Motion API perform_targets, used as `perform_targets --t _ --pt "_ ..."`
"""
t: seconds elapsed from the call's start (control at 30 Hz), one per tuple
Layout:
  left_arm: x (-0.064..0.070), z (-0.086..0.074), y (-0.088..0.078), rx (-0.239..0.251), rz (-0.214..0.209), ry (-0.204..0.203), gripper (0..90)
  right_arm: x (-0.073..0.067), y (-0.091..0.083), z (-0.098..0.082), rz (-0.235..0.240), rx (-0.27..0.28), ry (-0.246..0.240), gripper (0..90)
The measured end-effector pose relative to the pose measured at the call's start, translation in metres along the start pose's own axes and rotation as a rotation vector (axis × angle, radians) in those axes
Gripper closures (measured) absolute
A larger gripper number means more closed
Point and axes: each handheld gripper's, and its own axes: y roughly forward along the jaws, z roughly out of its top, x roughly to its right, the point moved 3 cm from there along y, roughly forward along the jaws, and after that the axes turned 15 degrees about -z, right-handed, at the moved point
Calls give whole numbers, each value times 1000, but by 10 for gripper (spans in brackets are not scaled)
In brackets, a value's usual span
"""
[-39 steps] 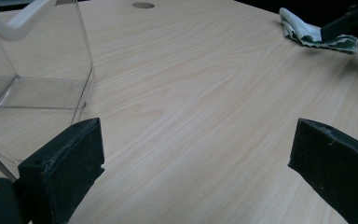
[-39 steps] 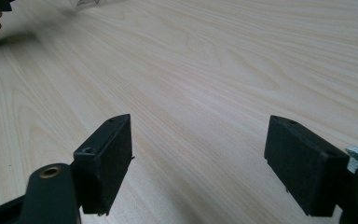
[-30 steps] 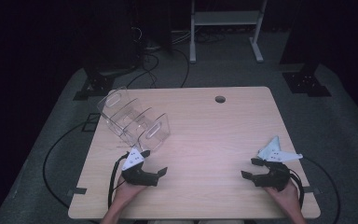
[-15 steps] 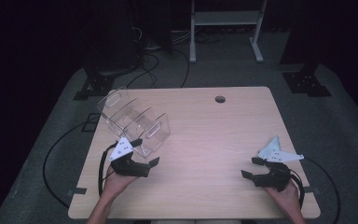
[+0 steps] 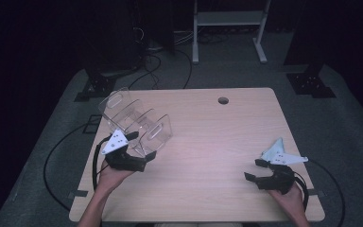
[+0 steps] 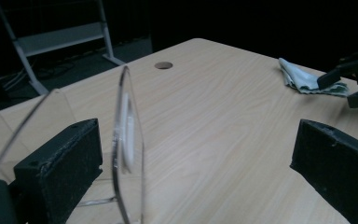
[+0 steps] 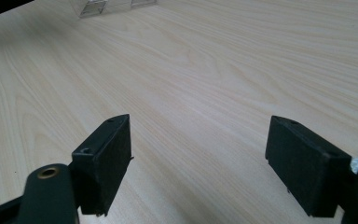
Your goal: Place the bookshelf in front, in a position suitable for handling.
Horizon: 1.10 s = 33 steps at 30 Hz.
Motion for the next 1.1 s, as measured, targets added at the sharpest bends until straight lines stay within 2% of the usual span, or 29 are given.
perform_targets --t 0.1,0.13,0.2,0.23,0.5,0.77,0.9,1.1 --pt "-7 3 -3 -14 25 16 9 0 0 -1 3 -2 -1 218" --pt "-14 4 -4 -25 42 11 9 0 0 0 3 -2 -2 218" --pt "-18 3 -4 -29 50 8 9 0 0 0 3 -3 -1 217" --pt "-25 2 -5 -42 62 5 9 0 0 0 1 -1 -4 218" --pt "-45 -2 -2 -81 79 -7 9 0 0 0 1 -3 -7 217" --pt "-67 -12 3 -121 104 -51 9 -2 0 1 8 1 -11 215" --pt "-72 -18 7 -142 115 -80 9 -2 -1 1 11 -2 -7 215" --pt "-74 -22 12 -162 107 -87 11 1 -4 0 2 8 -1 217"
